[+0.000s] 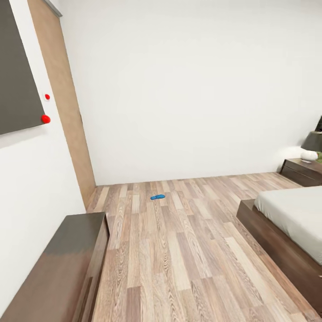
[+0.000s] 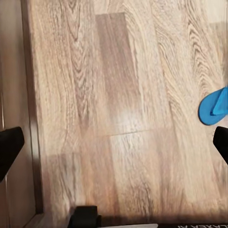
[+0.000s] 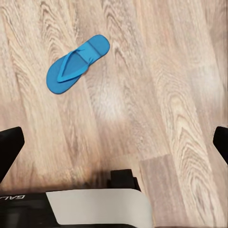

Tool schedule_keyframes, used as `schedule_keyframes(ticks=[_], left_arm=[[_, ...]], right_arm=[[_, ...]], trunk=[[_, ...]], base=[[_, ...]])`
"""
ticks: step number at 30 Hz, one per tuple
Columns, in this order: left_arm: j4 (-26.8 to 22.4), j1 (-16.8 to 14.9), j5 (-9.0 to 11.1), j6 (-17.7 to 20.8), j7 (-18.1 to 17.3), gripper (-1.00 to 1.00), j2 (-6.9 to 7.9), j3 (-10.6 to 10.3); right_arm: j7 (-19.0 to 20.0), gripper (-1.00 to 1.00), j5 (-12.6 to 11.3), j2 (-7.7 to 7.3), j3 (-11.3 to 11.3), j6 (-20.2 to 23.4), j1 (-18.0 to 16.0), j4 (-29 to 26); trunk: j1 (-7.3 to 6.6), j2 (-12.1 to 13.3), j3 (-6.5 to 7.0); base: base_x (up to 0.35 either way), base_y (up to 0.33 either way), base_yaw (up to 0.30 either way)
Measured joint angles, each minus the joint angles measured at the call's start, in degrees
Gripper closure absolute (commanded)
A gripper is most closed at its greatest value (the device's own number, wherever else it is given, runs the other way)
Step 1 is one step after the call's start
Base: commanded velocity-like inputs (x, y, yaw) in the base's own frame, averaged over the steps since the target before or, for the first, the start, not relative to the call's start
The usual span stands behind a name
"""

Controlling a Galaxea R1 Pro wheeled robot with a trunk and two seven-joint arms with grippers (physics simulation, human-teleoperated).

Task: In the bedroom, move the book from the bed onto either nightstand, and place the two sandals side by side next to the bed.

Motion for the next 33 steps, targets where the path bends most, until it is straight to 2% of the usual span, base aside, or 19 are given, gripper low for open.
schedule_keyframes(ticks=[25,33], left_arm=[[0.00,0.00,0.00,0.00,0.00,-1.00,0.00,0.00],[0.00,0.00,0.07,0.00,0.00,-1.00,0.01,0.13]], right_arm=[[0.00,-1.00,0.03,-0.01,-0.03,0.00,0.00,0.00],[0.00,-1.00,0.00,0.00,-0.04,0.00,0.00,0.00]], trunk=[[0.00,0.00,0.00],[-0.01,0.00,0.00]], base=[[0.000,0.000,-0.245],[0.110,-0.040,-0.245]])
